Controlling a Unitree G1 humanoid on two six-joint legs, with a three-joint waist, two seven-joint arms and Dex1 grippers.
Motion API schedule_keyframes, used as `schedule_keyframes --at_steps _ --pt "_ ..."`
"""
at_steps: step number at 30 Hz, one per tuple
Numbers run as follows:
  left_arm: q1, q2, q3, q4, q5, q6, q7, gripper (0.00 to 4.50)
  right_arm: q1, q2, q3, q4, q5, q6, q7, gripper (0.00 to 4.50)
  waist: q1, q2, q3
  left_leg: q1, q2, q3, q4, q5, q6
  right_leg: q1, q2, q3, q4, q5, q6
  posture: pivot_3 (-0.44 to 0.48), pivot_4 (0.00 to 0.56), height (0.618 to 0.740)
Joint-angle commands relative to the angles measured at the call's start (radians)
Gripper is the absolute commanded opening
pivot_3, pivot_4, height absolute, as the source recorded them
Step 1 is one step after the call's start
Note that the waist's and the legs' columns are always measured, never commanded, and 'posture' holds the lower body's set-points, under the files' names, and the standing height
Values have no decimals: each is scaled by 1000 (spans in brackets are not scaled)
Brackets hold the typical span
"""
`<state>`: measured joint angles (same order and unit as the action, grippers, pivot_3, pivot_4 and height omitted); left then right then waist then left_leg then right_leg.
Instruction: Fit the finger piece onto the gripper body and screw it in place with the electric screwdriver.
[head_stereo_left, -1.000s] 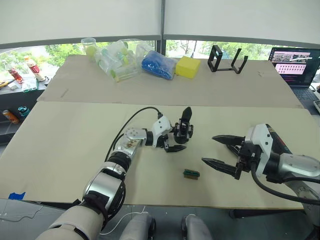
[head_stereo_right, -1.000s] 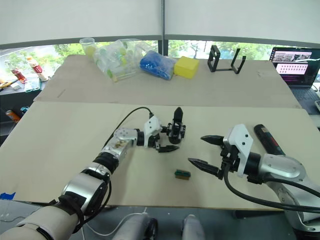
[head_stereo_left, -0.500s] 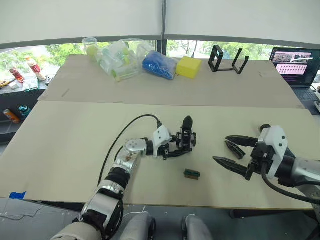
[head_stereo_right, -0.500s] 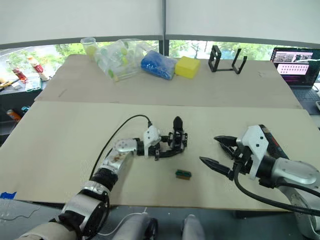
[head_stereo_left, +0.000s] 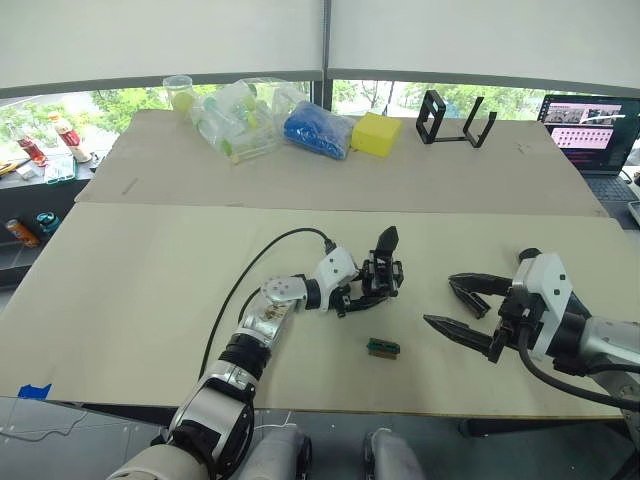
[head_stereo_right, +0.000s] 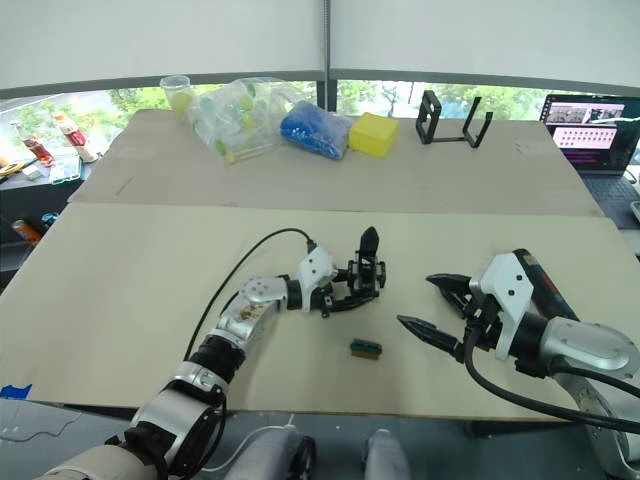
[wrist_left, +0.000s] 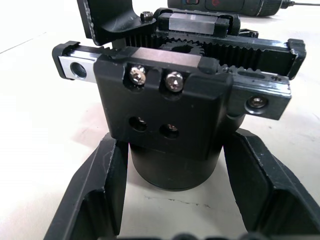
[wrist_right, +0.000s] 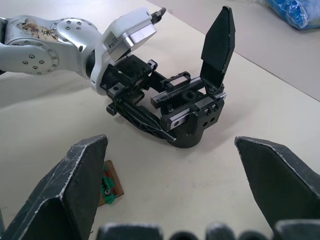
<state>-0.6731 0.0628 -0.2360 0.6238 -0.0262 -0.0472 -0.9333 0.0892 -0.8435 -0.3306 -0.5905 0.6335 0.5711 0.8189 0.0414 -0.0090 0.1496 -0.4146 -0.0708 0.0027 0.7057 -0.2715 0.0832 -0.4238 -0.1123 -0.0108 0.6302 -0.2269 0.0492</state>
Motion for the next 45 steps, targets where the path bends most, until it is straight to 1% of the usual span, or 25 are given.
schedule_keyframes --at_steps 1,2,4,5,7,9,12,16,17,19,21,24,26,27,29,33,36,43,45 --pt "-1 1 -12 -40 0 5 1 2302 -9 5 -16 -27 -2 -24 -7 4500 0 0 0 0 0 0 0 0 0 0 0 0 0 0 0 0 150 740" --pt "1 5 -15 -44 0 11 -1 2302 -9 5 -16 -27 -3 -23 -7 4500 0 0 0 0 0 0 0 0 0 0 0 0 0 0 0 0 150 740" --pt "11 18 -20 -55 -7 47 -21 3326 -13 5 -15 -25 -4 -23 -7 4500 -1 0 0 0 0 0 0 0 0 0 0 0 0 0 0 0 150 740" --pt "19 32 -15 -65 -15 57 -33 3758 -18 4 -12 -24 -4 -21 -8 4500 -1 0 0 0 0 0 0 0 0 0 0 0 0 0 0 0 150 740" --pt "37 62 -1 -101 -35 83 -56 4477 -27 2 -9 -24 -5 -17 -11 4500 -3 0 0 0 0 0 0 0 0 0 0 0 0 0 0 0 150 740" --pt "59 98 10 -161 -59 113 -84 4477 -34 -3 -10 -28 -1 -10 -12 4500 -5 0 0 0 0 0 0 0 0 0 0 0 0 0 0 0 150 740" --pt "109 209 38 -333 -128 205 -166 4477 -47 -40 -31 -39 23 49 -21 4500 -11 1 0 1 1 0 -1 0 -1 -1 0 1 0 0 0 0 150 740" --pt "157 377 71 -570 -251 356 -292 4477 -118 -162 -40 12 49 205 -31 4500 -16 1 -1 1 1 -1 -1 0 -1 0 -1 1 0 0 0 0 150 740" --pt "161 404 75 -604 -272 382 -309 4477 -139 -184 -35 30 47 237 -34 4500 -16 1 -1 1 1 -1 -1 0 -1 0 -1 1 0 0 0 0 150 740" --pt "169 492 95 -716 -354 470 -377 4477 -221 -271 23 102 40 334 -18 4500 -15 1 -1 1 1 -2 -1 0 -1 1 -2 1 -1 0 0 0 150 740" --pt "154 547 122 -804 -420 539 -397 4477 -338 -338 115 198 21 430 -6 4500 -18 2 -1 1 0 -1 -1 0 0 0 -2 1 -1 0 0 0 150 740" --pt "109 565 166 -867 -496 622 -358 4477 -490 -385 276 317 -30 535 15 4500 -21 2 -1 1 1 -2 -1 0 -1 0 -2 2 -2 0 0 0 150 740" --pt "83 577 189 -900 -547 677 -341 4477 -576 -399 382 380 -61 571 69 4500 -22 2 -1 0 1 -2 -1 0 -1 0 -2 2 -2 0 0 0 150 740" --pt "72 583 196 -915 -564 694 -334 4477 -623 -397 436 417 -80 586 96 4500 -24 2 -1 0 1 -2 -2 0 -1 0 -2 2 -2 0 0 0 150 740" --pt "62 590 202 -935 -581 709 -319 4477 -692 -384 506 479 -113 601 125 4500 -30 2 -1 0 1 -1 -3 0 -1 0 -2 2 -2 0 0 0 150 740" --pt "65 625 227 -997 -655 759 -320 4477 -803 -324 678 641 -242 564 171 4500 -33 2 -1 0 1 0 -3 0 -1 -1 -1 1 -2 0 0 0 150 740" --pt "68 644 228 -1010 -666 758 -310 4477 -861 -277 742 700 -299 547 210 4500 -33 2 -1 0 0 0 -3 0 -1 -1 -1 1 -2 0 0 0 150 740" --pt "61 664 211 -1015 -652 731 -302 4477 -962 -179 861 839 -419 519 268 4500 -29 2 -1 0 0 0 -3 1 -1 -1 -1 0 -1 0 0 0 150 740" --pt "62 666 207 -1015 -649 727 -301 4500 -989 -152 886 888 -455 503 285 3937 -30 2 -1 0 0 0 -3 1 -1 -1 -1 0 -1 0 0 0 150 740"
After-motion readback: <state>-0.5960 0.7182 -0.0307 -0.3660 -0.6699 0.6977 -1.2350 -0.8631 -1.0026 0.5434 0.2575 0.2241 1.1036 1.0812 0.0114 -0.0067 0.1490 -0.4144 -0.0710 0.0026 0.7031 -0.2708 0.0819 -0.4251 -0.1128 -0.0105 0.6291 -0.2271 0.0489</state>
